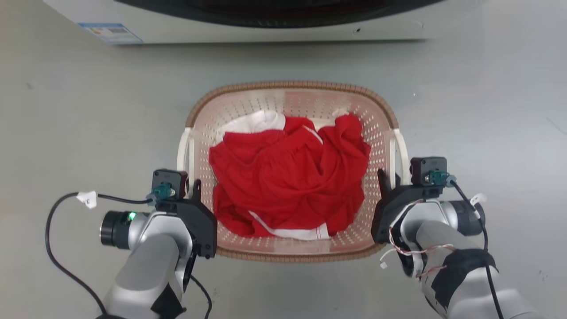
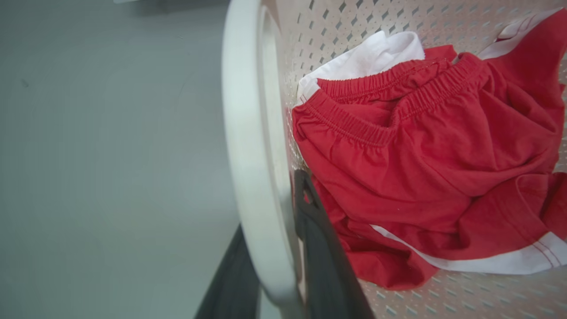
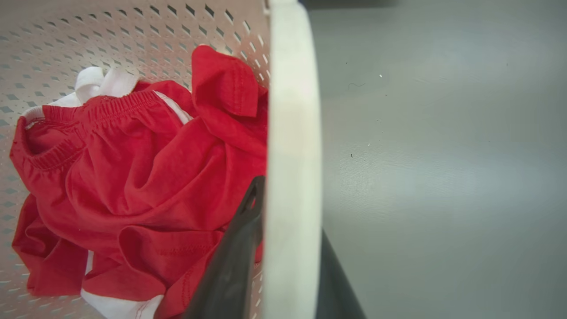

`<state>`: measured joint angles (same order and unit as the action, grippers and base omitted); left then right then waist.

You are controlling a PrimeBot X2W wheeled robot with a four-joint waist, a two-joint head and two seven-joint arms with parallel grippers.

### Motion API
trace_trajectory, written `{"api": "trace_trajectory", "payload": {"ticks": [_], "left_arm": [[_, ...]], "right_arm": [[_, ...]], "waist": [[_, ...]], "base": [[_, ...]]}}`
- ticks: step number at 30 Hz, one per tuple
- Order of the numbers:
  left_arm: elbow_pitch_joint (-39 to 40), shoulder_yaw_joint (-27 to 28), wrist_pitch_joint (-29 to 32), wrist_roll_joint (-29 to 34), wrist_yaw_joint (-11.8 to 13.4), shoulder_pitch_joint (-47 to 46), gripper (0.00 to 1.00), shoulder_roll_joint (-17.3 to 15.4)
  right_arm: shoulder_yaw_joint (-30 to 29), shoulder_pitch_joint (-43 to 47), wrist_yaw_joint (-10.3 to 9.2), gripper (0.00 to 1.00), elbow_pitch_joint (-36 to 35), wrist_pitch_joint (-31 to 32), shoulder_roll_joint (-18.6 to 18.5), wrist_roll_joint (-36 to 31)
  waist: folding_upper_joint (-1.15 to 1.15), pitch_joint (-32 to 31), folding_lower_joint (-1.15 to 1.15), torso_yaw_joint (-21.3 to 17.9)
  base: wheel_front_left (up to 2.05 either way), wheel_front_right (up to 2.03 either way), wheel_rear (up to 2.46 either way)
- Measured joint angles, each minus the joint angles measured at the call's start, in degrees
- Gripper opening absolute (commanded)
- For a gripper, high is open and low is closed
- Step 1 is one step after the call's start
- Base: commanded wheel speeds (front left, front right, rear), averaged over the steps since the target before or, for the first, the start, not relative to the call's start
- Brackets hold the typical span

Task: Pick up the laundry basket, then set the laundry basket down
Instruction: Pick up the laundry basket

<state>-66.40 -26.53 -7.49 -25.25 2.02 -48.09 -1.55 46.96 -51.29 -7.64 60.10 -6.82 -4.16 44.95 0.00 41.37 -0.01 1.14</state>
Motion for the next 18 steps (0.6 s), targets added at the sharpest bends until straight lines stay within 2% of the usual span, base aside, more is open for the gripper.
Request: {"api": "trace_trajectory", "payload": {"ticks": [18], "left_arm": [[0.35,-5.64,3.02,-6.71,1.09,11.35,0.00,-0.21]], "right_arm": [[6.25,11.23,0.00,0.00,0.57,4.13,0.32,4.98]], "waist": [[0.00,-12.23,0.00,0.20]], "base": [[0.00,0.00,0.00]]}}
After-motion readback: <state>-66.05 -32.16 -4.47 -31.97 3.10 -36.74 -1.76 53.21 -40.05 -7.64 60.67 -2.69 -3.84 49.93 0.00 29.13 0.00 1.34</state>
